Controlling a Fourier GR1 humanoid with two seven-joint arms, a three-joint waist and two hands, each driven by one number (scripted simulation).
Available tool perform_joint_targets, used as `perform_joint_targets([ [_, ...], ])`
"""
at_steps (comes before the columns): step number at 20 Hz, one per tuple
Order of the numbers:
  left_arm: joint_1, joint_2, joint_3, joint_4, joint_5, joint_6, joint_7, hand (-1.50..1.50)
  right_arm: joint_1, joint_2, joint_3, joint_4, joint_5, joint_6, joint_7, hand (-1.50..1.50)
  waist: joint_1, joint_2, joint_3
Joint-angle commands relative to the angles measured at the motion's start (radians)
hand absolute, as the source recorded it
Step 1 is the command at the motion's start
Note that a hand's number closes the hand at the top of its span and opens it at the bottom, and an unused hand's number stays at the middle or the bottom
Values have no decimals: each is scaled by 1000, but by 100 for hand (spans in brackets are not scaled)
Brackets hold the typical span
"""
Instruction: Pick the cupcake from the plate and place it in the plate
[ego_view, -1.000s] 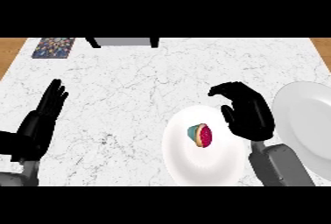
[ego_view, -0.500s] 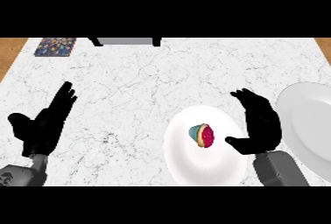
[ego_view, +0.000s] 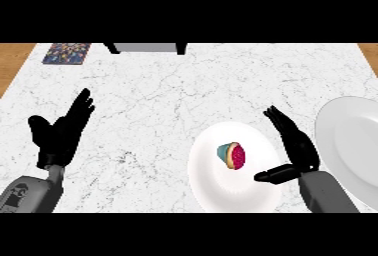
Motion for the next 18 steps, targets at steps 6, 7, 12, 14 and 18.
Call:
perform_joint_targets([
  [6,-27,-37,13,42,-36,4,4,0,-69,-44,72,146,173,37,-229,-150,-10,-9,-2],
  [7,12,-14,32,32,-19,-32,-18,0,-101,-70,70,154,177,54,-187,-150,-6,-11,-3],
  [12,12,-33,57,60,-32,-57,-33,0,-139,-25,85,183,276,-103,-168,-150,-11,-12,-3],
  [14,75,-47,41,-18,-55,-29,11,0,-53,-44,110,54,305,-127,-90,-150,-18,-17,-4],
  [18,14,-35,94,12,-60,-72,28,0,-144,-20,115,121,380,-152,-14,-150,-16,-15,-4],
])
